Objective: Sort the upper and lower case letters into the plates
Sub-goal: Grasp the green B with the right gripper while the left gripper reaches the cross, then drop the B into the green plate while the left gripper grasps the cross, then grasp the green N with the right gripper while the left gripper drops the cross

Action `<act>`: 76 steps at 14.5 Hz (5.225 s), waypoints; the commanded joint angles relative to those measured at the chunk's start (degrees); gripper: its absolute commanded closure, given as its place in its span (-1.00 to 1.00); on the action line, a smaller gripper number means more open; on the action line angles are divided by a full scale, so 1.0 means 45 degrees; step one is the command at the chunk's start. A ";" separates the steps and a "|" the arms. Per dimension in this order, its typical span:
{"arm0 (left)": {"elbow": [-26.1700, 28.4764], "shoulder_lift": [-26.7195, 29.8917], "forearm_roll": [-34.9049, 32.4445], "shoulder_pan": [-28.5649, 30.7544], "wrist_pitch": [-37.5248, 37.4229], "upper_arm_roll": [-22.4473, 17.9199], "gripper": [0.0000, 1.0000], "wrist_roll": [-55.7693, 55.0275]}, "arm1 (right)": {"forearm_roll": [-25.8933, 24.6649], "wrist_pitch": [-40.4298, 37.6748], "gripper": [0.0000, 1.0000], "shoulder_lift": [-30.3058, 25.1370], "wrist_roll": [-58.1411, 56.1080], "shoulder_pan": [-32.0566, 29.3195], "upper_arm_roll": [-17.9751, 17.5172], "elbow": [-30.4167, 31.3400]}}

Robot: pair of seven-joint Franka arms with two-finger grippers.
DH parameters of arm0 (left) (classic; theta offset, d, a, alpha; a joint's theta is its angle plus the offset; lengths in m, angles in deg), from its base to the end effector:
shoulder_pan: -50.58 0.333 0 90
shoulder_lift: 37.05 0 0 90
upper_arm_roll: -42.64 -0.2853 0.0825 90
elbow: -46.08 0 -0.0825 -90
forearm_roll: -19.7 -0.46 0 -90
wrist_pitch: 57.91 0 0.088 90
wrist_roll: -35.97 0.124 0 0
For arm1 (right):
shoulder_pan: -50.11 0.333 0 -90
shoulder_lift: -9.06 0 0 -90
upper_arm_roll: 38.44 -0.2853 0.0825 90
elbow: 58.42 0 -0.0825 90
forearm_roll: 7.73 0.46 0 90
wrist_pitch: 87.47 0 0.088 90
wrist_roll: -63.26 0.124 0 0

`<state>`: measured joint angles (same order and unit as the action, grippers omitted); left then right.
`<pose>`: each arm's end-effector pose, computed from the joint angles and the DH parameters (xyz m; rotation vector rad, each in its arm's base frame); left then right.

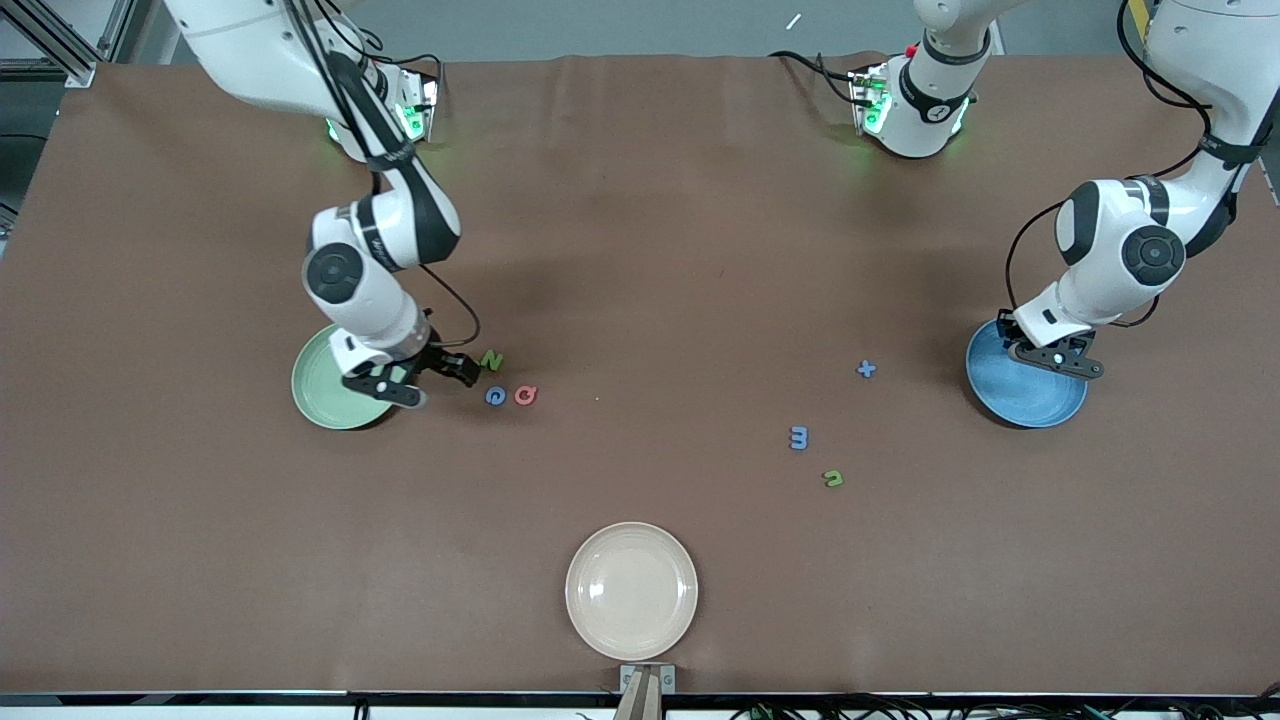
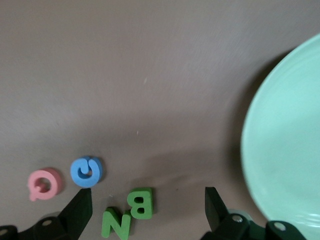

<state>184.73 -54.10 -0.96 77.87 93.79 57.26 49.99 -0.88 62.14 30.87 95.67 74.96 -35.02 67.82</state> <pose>0.4999 0.0913 0.0718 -3.0226 0.5148 0.1030 0.5484 0.2107 0.0994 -3.0607 0.4459 -0.0119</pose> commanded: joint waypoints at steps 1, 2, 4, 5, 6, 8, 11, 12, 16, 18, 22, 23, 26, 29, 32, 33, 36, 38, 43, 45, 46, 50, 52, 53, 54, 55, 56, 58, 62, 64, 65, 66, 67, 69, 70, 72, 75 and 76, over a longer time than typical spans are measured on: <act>0.0067 -0.0059 -0.0233 0.0148 0.0252 0.0053 0.53 0.0127 | 0.0060 0.0384 -0.93 0.0423 0.0181 0.0199 0.0197 -0.0006; 0.0087 -0.0059 -0.0252 0.0148 0.0233 0.0053 0.52 0.0127 | 0.0040 0.0832 -0.90 0.0600 0.0181 0.0200 0.0197 0.0013; 0.0087 -0.0059 -0.0252 0.0148 0.0233 0.0053 0.30 0.0127 | 0.0040 0.0973 -0.79 0.0699 0.0239 0.0200 0.0178 0.0072; 0.0087 0.0038 -0.0272 0.0148 0.0213 0.0053 -0.11 0.0166 | 0.0040 0.0973 -0.64 0.0777 0.0259 0.0354 0.0178 0.0072; 0.0087 0.0194 -0.0272 0.0148 0.0136 0.0092 -0.52 0.0244 | 0.0040 0.0973 -0.55 0.0835 0.0337 0.0491 0.0178 0.0052; 0.0029 0.0778 -0.0311 0.0129 -0.0253 0.0150 -0.91 0.0381 | 0.0040 0.1031 -0.47 0.1011 0.0435 0.0551 0.0197 0.0052; -0.0341 0.1872 -0.0156 0.0090 -0.1754 0.1143 -0.99 -0.0008 | 0.0040 0.1012 -0.42 0.1031 0.0454 0.0688 0.0197 0.0091; -0.0498 0.2049 -0.0135 0.0090 -0.2224 0.1592 -0.99 -0.0628 | 0.0040 0.0973 -0.42 0.1031 0.0454 0.0688 0.0178 0.0169; -0.0850 0.1934 -0.0116 0.0090 -0.2560 0.3467 -0.99 -0.4103 | 0.0040 0.0875 -0.42 0.1012 0.0533 0.0708 0.0178 0.0383; -0.1064 0.1566 -0.0019 0.0031 -0.2560 0.4229 -0.99 -0.5917 | 0.0040 0.0836 -0.42 0.0915 0.0533 0.0708 0.0178 0.0501; -0.1436 0.0569 0.0138 -0.0027 -0.2406 0.5442 -0.99 -0.9924 | 0.0040 0.0348 -0.24 0.0778 0.0552 0.0708 0.0178 0.0540; -0.1437 0.0276 0.0119 -0.0028 -0.2133 0.5521 -0.99 -1.0357 | 0.0040 0.0212 -0.18 0.0681 0.0552 0.0708 0.0178 0.0540; -0.1398 -0.0602 0.0002 -0.0202 -0.0808 0.5522 -0.99 -1.1061 | 0.0040 -0.0471 0.16 0.0349 0.0572 0.0688 0.0178 0.0521; -0.1397 -0.1131 -0.0076 -0.0690 -0.0081 0.5483 -0.98 -1.1786 | 0.0040 -0.0590 0.72 0.0309 0.0630 0.0591 0.0178 0.0482; -0.1417 -0.1717 -0.1224 -0.0731 0.0310 0.5463 -0.95 -1.2506 | 0.0040 -0.0590 0.99 0.0289 0.0533 0.0532 0.0217 0.0385; -0.1417 -0.1873 -0.1828 -0.0692 0.0330 0.5444 -0.87 -1.2896 | 0.0040 -0.0628 0.99 0.0193 0.0436 0.0493 0.0236 0.0326; -0.1436 -0.2187 -0.2828 -0.0594 0.0330 0.5347 -0.69 -1.3368 | 0.0021 -0.2746 0.99 -0.0645 -0.0341 -0.0324 0.0412 -0.0432; -0.1514 -0.2285 -0.3025 -0.0613 0.0330 0.5210 -0.58 -1.3369 | 0.0001 -0.3848 0.99 -0.1250 -0.1473 -0.1202 0.0412 -0.0787; -0.1573 -0.2461 -0.3455 -0.0633 0.0311 0.5171 -0.30 -1.3388 | -0.0057 -0.3658 0.99 -0.1918 -0.5557 -0.3431 0.0412 -0.0048; -0.1573 -0.2461 -0.3455 -0.0633 0.0311 0.5170 -0.19 -1.3388 | -0.0057 -0.2743 0.99 -0.1898 -0.5717 -0.3531 0.0432 0.0615; -0.1573 -0.2461 -0.3475 -0.0710 0.0311 0.5054 -0.17 -1.3388 | -0.0096 -0.2235 1.00 -0.1860 -0.5717 -0.3531 0.0432 0.0909; -0.1671 -0.2656 -0.3846 -0.0731 0.0311 0.4917 -0.08 -1.3388 | -0.0116 -0.0963 0.99 -0.1626 -0.5717 -0.3550 0.0432 0.1613; -0.1691 -0.2656 -0.3846 -0.0750 0.0311 0.4916 -0.04 -1.3388 | -0.0116 -0.0960 0.99 -0.1450 -0.5737 -0.3608 0.0432 0.1692; -0.1710 -0.2656 -0.3846 -0.0750 0.0311 0.4916 0.04 -1.3388 | -0.0116 -0.0961 0.99 -0.1410 -0.5950 -0.3763 0.0432 0.1789; -0.1749 -0.2676 -0.3846 -0.0770 0.0311 0.4916 0.13 -1.3408 | -0.0116 -0.0961 0.99 -0.1371 -0.6242 -0.3900 0.0412 0.1848; -0.1768 -0.2753 -0.3846 -0.0770 0.0291 0.4916 0.22 -1.3408 | -0.0116 -0.0961 0.99 -0.1274 -0.6419 -0.4095 0.0412 0.1888; -0.1769 -0.2754 -0.3846 -0.0770 0.0291 0.4916 0.36 -1.3408 | -0.0116 -0.0980 0.97 -0.1215 -0.6653 -0.4271 0.0412 0.1907; -0.1788 -0.2735 -0.3846 -0.0770 0.0272 0.4916 0.58 -1.3777 | -0.0116 -0.1019 0.94 -0.1040 -0.6772 -0.4331 0.0412 0.1927; -0.2021 -0.2307 -0.3866 -0.0673 -0.0505 0.4994 0.67 -1.3916 | -0.0096 -0.1544 -0.59 -0.0902 -0.6753 -0.4292 0.0393 0.1830; -0.2139 -0.1684 -0.3827 -0.0575 -0.1695 0.5169 0.67 -1.3819 | -0.0096 -0.2284 -1.00 -0.1038 -0.6695 -0.4312 0.0393 0.1481; -0.2140 -0.1486 -0.3769 -0.0516 -0.1933 0.5248 0.67 -1.3799 | -0.0077 -0.3004 -1.00 -0.1097 -0.6617 -0.4254 0.0373 0.1053; -0.2159 -0.1291 -0.3710 -0.0439 -0.2013 0.5268 0.69 -1.3683 | -0.0077 -0.3708 -1.00 -0.1136 -0.6558 -0.4195 0.0354 0.0565; -0.2140 -0.1134 -0.3690 -0.0283 -0.2071 0.5249 0.70 -1.3295 | -0.0038 -0.4256 -1.00 -0.1253 -0.6306 -0.4117 0.0315 0.0135; -0.2101 -0.0841 -0.3690 0.0359 -0.2306 0.5268 0.70 -1.2145 | 0.0001 -0.4826 -1.00 -0.1409 -0.5196 -0.3437 0.0295 -0.0337; -0.2043 -0.0646 -0.3671 0.0788 -0.2326 0.5268 0.70 -1.1365 | 0.0040 -0.4731 -1.00 -0.1487 -0.4649 -0.3008 0.0295 -0.0338; -0.1984 -0.0567 -0.3651 0.1764 -0.2326 0.5462 0.70 -1.0094 | 0.0060 -0.4284 -1.00 -0.1508 -0.3574 -0.2167 0.0295 -0.0242; -0.1847 -0.0586 -0.3651 0.3814 -0.2326 0.6126 0.70 -0.7908 | 0.0060 -0.3172 -1.00 -0.1391 -0.1468 -0.0763 0.0295 -0.0124; -0.1789 -0.0605 -0.3651 0.4284 -0.2307 0.6205 0.70 -0.7243 | 0.0060 -0.2665 -1.00 -0.1332 -0.0686 -0.0274 0.0314 -0.0027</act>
<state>175.14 -58.10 -16.97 92.51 83.56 82.95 12.54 -1.00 46.54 25.27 86.81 70.02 -34.13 66.05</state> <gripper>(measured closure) 0.665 0.000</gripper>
